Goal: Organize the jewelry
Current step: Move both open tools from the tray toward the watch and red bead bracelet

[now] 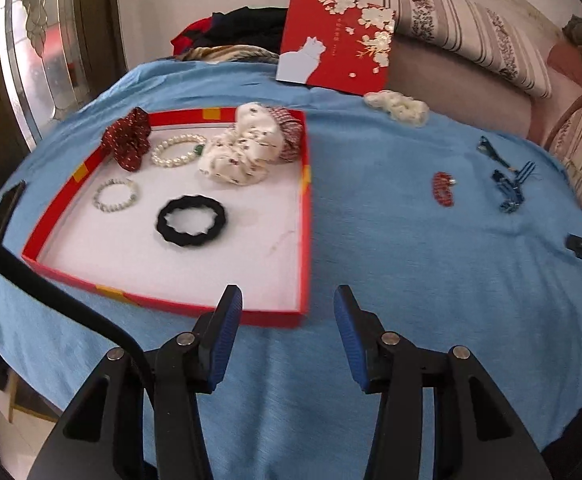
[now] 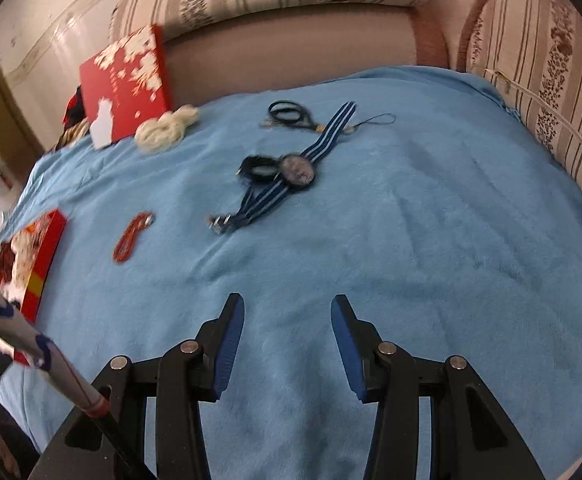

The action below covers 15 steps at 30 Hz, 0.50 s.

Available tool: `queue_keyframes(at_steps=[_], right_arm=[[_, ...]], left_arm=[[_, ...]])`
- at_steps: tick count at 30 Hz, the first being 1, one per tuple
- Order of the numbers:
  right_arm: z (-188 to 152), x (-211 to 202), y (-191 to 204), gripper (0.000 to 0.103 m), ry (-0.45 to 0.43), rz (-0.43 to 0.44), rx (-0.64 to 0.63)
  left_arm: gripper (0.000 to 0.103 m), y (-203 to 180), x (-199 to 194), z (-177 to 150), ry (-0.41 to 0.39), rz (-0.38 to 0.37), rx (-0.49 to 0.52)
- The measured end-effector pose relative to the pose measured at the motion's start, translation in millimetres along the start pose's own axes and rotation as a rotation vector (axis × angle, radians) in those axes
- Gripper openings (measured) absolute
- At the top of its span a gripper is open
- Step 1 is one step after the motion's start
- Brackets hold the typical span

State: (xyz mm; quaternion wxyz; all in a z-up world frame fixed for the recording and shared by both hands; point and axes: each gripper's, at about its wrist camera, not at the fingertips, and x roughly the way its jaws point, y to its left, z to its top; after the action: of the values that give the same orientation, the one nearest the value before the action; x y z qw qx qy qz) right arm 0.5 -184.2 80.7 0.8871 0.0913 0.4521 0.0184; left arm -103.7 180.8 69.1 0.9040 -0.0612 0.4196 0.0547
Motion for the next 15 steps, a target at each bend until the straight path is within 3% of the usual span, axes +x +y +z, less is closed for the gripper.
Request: queue_keyframes(at_steps=[3,7,12,15], right_arm=[[19,14,-4,0.049,-0.007,0.014,0.012],[46,44,-10,0.049,0.017,0.074,0.082],[67,85,-13,0.049,0.056,0.083,0.174],[72,103,-11,0.034,0.086,0.074,0.183]], left_arm=[[0.048,-12,-5,2,-0.003,-0.007,-0.002],[0.051,-28,-7,9,0.0,-0.073,-0.032],[0.051,-45,-1,11,0.014,-0.093,0.001],[0.051,-46,6,11,0.04,-0.098,-0.01]])
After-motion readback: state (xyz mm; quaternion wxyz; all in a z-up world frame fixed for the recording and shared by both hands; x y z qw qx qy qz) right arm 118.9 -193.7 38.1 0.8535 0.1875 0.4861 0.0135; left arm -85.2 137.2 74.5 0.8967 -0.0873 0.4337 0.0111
